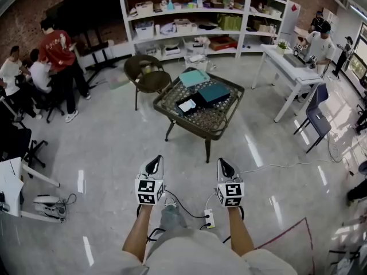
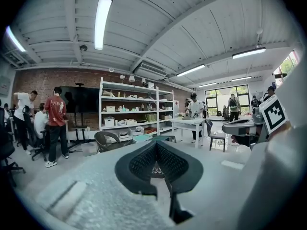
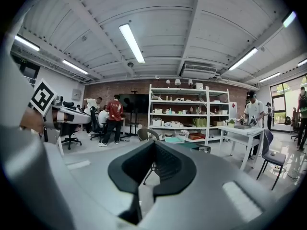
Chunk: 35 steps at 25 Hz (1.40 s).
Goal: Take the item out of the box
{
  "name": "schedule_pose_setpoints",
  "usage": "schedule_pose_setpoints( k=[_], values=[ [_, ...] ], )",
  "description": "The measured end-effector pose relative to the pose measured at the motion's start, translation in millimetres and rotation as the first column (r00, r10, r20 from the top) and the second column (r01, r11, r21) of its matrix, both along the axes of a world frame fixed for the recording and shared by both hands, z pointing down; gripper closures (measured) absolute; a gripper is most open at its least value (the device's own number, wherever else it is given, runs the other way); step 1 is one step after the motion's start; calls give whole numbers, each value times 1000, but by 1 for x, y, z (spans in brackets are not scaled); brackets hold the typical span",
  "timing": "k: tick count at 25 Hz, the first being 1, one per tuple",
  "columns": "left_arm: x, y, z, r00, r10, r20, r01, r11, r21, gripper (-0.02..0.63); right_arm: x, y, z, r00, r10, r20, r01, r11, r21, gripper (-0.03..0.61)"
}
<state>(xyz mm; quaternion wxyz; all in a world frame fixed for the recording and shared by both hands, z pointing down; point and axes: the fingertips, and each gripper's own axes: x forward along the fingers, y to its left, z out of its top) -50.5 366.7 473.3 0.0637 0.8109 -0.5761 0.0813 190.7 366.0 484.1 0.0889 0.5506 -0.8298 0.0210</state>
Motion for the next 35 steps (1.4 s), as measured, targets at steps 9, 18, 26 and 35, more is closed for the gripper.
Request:
schedule_pose_setpoints(
  k=[9, 18, 26, 35],
  values=[
    [-17, -71, 7, 1000, 23, -12, -23, 1000, -4, 607, -18, -67, 3, 1000, 16, -23, -16, 1000, -8, 578],
    [-49, -186, 6, 997, 64, -32, -64, 998, -8, 607, -56, -169, 2, 998, 43, -56, -44, 999, -20, 579],
    [-71, -283, 4, 993, 114, -42, -114, 994, 0, 607, -81, -256, -4, 994, 83, -71, -84, 996, -10, 578],
    [-96, -365, 0, 986, 157, -48, -157, 988, 17, 607, -103, -324, -8, 988, 137, -77, -136, 991, 9, 579]
  ],
)
